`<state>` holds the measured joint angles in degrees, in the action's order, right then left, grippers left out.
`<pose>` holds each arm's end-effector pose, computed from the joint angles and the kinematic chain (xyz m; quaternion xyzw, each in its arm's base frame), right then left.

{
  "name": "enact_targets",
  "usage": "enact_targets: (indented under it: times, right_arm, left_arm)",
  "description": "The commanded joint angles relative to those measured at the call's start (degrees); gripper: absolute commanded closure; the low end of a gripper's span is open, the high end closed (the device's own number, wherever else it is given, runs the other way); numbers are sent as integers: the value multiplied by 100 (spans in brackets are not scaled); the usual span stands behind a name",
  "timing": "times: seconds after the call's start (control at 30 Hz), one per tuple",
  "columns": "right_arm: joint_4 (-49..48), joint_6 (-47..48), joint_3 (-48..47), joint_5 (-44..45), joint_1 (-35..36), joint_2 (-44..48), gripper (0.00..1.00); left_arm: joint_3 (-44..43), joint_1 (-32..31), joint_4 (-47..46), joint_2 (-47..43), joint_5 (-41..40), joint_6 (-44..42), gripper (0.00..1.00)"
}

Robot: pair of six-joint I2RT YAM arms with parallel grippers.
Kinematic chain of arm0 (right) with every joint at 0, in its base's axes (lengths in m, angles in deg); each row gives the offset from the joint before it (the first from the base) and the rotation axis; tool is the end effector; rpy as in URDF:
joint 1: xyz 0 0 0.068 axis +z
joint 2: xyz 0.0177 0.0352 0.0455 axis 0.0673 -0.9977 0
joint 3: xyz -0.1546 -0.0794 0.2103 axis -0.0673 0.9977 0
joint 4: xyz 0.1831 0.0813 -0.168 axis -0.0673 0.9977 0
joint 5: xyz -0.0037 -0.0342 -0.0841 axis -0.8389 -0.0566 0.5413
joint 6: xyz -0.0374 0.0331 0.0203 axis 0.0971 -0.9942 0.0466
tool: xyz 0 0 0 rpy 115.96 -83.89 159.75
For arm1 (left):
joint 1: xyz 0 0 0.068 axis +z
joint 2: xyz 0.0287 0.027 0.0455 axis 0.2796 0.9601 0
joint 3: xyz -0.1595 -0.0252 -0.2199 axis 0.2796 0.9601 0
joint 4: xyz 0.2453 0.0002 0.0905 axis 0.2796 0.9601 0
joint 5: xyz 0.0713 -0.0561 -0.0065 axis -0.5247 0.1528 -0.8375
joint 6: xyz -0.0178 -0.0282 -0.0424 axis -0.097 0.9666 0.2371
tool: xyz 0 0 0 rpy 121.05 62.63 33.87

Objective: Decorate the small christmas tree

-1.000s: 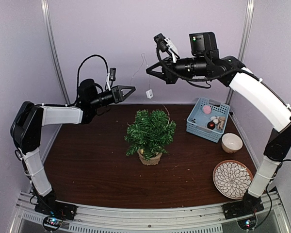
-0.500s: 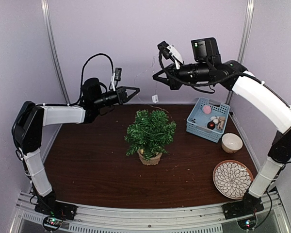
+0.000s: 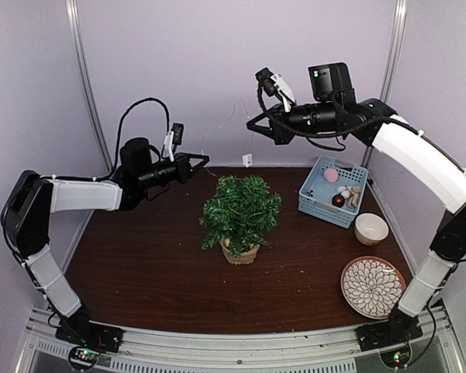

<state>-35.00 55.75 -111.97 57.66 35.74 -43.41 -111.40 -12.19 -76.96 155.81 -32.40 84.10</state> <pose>0.2762 0.2511 0.4551 -0.4287 0.6781 0.3665 0.4712 0.3419 -0.2064 0.2728 0.1854 0.6855 -0.4993 0.4963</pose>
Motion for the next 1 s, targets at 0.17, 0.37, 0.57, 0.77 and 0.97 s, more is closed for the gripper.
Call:
enact_targets:
  times: [0.17,0.37,0.57,0.77,0.97]
  right_arm:
    - [140,-113,-287,-338,401,29,100]
    - [336,-111,232,-310,727,533,100]
    - [431,-162,1259,-168,1052,1330,100]
    - [415,-400,2266,-91,1094,2001,100]
    - [403,-734,3128,-23,1104,2409,100]
  left_arm:
    - [701,100,380,-1115,-472,-771,100]
    - [1218,65,391,-1575,-457,-957,100]
    - [1373,-338,847,-2001,-540,-1717,100]
    - [1513,-615,1394,-2366,-664,-2520,100]
    - [1654,-1126,1837,-2514,-1174,-3683,100]
